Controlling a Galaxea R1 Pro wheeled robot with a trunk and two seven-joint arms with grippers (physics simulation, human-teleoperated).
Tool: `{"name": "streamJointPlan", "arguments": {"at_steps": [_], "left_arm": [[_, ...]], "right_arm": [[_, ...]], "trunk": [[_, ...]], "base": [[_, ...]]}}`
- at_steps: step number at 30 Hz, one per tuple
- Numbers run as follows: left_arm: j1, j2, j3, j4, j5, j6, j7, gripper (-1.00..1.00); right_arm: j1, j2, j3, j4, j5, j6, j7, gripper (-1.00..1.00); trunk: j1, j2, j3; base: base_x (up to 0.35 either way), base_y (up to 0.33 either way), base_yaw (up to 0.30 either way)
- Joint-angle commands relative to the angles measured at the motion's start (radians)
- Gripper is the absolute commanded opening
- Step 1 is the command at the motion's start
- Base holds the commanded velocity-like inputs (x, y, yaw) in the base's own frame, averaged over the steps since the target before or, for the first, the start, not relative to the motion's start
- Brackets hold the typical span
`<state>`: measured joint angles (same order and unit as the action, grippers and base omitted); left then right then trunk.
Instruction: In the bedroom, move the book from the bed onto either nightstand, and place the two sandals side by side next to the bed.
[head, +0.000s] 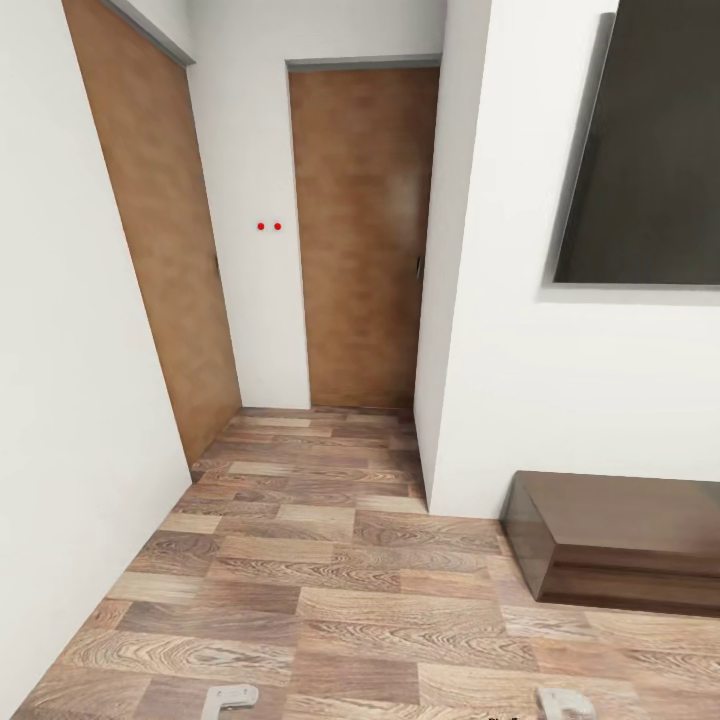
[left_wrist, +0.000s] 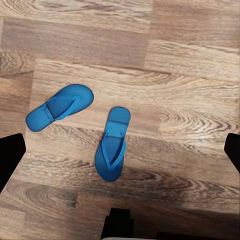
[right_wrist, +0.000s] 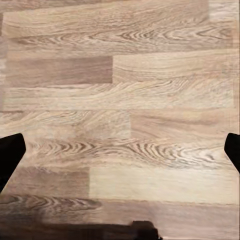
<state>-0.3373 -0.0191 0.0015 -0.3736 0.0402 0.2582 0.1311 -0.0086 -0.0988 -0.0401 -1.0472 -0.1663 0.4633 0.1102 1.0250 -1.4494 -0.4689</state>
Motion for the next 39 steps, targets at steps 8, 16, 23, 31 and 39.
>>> {"name": "streamJointPlan", "arguments": {"at_steps": [8,16,23,31,39], "left_arm": [[0.0,0.001,0.0,-0.002,0.004,0.006,0.004,1.0],[0.0,-0.003,0.0,-0.002,0.004,0.006,0.005,1.0],[0.0,-0.004,0.0,-0.002,0.004,0.006,0.006,1.0],[0.0,-0.006,-0.002,-0.002,0.004,0.007,0.008,1.0],[0.0,-0.005,-0.003,-0.002,0.004,0.008,0.008,1.0]], "right_arm": [[-0.001,-0.24,-0.178,-0.013,-0.341,0.163,0.568,1.0],[-0.001,-0.253,-0.393,0.027,-0.419,0.186,0.47,1.0],[-0.001,-0.258,-0.4,0.031,-0.883,0.439,0.466,1.0],[-0.001,-0.257,-0.399,0.032,-1.1,0.485,0.462,1.0],[-0.001,-0.259,-0.394,0.025,-1.113,0.489,0.46,1.0]], "trunk": [[0.0,-0.001,-0.001],[0.0,-0.001,-0.001],[0.0,-0.001,-0.001],[0.0,-0.001,-0.001],[0.019,-0.036,-0.017]], "base": [[0.0,0.0,0.0],[0.0,0.0,0.0],[0.0,0.0,0.0],[0.0,0.0,0.0],[0.0,0.0,0.0]]}}
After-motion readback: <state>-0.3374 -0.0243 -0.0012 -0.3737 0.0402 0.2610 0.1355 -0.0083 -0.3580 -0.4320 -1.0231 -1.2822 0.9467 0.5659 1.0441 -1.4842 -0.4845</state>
